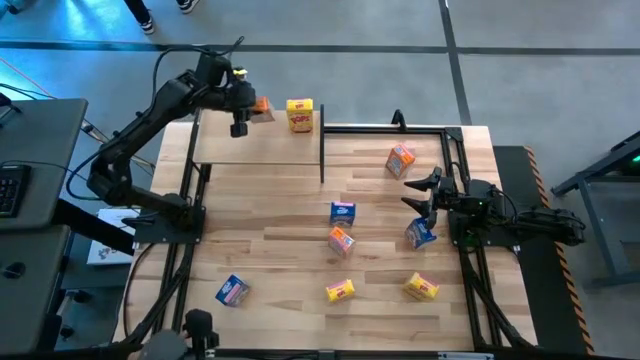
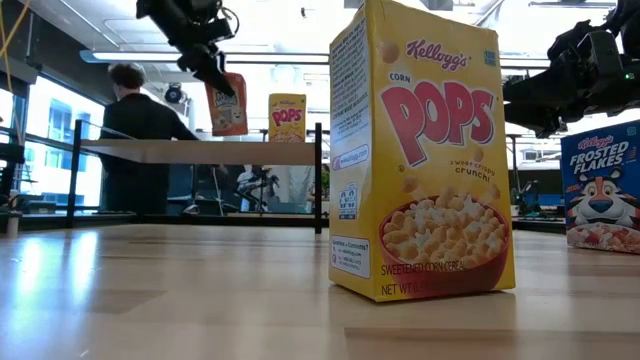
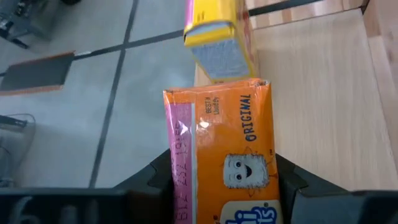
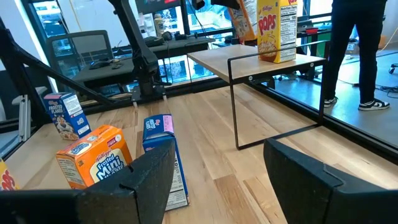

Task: Stack cereal on shelf
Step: Put the left orange cereal box on the shelf

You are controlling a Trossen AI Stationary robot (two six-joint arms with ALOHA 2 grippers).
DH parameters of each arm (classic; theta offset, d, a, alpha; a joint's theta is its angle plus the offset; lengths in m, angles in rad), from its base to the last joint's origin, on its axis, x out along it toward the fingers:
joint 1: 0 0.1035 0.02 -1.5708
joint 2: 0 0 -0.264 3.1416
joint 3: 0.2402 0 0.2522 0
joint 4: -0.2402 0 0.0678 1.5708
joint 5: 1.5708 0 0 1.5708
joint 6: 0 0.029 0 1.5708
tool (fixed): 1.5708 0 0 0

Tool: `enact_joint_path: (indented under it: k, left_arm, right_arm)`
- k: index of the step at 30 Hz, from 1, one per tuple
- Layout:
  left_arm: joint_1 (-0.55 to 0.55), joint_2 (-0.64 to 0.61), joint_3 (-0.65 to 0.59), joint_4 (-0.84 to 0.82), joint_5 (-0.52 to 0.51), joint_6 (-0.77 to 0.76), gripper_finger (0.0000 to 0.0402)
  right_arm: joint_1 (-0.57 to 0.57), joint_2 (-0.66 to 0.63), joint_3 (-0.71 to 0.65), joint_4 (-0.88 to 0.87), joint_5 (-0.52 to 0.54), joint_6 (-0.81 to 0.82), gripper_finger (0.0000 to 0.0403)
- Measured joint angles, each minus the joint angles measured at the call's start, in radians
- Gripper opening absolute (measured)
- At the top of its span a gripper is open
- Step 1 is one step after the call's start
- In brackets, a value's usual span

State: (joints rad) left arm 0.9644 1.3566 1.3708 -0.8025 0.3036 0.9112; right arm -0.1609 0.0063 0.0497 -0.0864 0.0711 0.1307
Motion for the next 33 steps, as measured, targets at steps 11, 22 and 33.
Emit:
enact_joint_path:
  k: [11, 22, 33]
  left_arm:
    - [0.038, 0.039, 0.0, -0.059, 0.067, 0.009, 0.014]
    - [0.037, 0.065, 0.0, -0.066, 0.069, 0.01, 0.014]
    - [0.037, 0.09, 0.001, -0.059, 0.077, 0.016, 0.014]
  right_arm:
    - [0.0, 0.0, 0.0, 0.0, 0.0, 0.0, 0.0238]
    - [0.0, 0.0, 0.0, 0.0, 0.0, 0.0, 0.0238]
    - [0.0, 0.0, 0.0, 0.0, 0.0, 0.0, 0.0238]
